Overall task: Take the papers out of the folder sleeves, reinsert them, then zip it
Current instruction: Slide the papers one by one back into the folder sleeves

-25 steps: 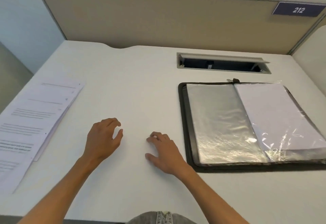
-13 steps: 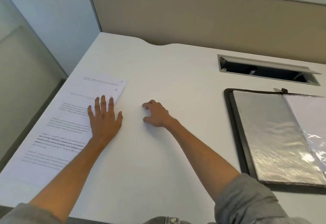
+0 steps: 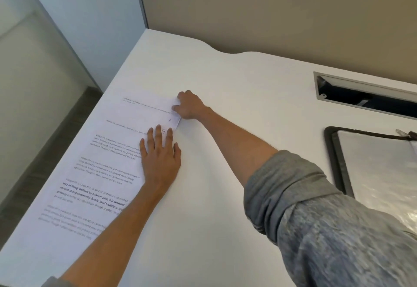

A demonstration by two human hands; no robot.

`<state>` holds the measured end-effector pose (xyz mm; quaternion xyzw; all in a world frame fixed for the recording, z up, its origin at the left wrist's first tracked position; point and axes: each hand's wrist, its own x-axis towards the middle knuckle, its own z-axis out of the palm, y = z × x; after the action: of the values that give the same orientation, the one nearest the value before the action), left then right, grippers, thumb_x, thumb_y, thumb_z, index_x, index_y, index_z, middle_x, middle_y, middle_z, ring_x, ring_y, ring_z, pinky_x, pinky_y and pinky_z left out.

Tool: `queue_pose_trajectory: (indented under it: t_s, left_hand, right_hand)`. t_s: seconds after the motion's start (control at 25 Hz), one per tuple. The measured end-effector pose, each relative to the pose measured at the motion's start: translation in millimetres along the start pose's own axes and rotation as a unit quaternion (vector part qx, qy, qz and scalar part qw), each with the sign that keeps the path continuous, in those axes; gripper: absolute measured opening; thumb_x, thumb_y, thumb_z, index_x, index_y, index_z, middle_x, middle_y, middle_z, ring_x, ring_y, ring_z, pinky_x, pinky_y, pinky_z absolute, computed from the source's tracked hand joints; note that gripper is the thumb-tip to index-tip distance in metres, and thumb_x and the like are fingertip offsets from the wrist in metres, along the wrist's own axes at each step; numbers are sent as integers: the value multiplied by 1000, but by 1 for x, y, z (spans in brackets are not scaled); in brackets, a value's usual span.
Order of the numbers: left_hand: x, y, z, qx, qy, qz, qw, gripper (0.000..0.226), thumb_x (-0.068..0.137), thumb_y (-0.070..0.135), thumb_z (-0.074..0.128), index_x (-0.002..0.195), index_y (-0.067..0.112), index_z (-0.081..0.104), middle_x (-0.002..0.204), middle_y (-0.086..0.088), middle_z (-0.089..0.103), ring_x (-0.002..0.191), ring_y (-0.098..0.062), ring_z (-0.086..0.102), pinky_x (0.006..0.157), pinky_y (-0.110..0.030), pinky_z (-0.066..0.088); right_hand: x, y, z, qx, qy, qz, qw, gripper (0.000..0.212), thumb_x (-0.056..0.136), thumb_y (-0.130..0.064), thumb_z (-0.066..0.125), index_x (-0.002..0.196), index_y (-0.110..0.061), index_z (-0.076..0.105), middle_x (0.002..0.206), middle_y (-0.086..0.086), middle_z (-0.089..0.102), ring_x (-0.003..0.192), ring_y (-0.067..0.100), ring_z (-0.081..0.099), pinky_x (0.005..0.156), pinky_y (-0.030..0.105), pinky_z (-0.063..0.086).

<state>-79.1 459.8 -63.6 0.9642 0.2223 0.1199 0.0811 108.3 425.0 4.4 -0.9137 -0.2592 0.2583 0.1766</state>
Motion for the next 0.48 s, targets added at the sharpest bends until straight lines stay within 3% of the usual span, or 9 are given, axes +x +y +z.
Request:
queue_pose_trajectory:
  t_s: [0.04,0.08,0.16,0.24,0.36,0.48]
  left_hand:
    - [0,0,0,2,2,1,1000,51,97,34,33,140,13,49,150,-17,39,140,-36,32,112,-54,23]
    - [0,0,1,3,5,2,1000,50,97,34,34,140,13,49,150,-18,39,140,-36,32,112,-54,23]
    - [-1,-1,1,5,12,3,1000,50,96,33,35,139,12,49,150,-18,39,140,-37,32,112,-54,23]
    - [-1,-1,1,8,11,3,1000,50,97,33,35,140,12,49,150,-17,39,140,-37,31,113,-54,23]
    - [-1,0,-2,8,16,9,1000,49,96,32,37,139,12,50,150,-17,40,140,-38,31,112,-54,24]
    - [-1,-1,-4,1,20,11,1000,51,95,34,35,138,11,51,148,-18,41,140,-37,31,112,-54,23]
  right_hand:
    - [6,-2,0,12,0,6,1000,22,93,-33,56,80,-15,51,85,6,51,91,32,48,77,35,42]
    - [11,-3,0,19,-3,15,1000,34,90,-31,60,67,-19,38,71,1,41,82,29,44,70,33,37]
    - [14,-3,-3,29,-13,24,999,44,87,-25,64,63,-20,28,65,-2,33,74,26,39,58,31,29]
    - [11,1,-8,45,-18,11,999,40,88,-21,65,64,-19,33,67,-2,37,70,21,39,53,27,27]
    - [4,18,-15,108,30,-17,993,10,88,-19,64,89,-10,60,90,2,56,86,22,53,71,28,41]
    - [-11,50,-23,172,112,6,979,9,85,-19,64,93,-15,62,97,4,62,92,24,61,78,31,46]
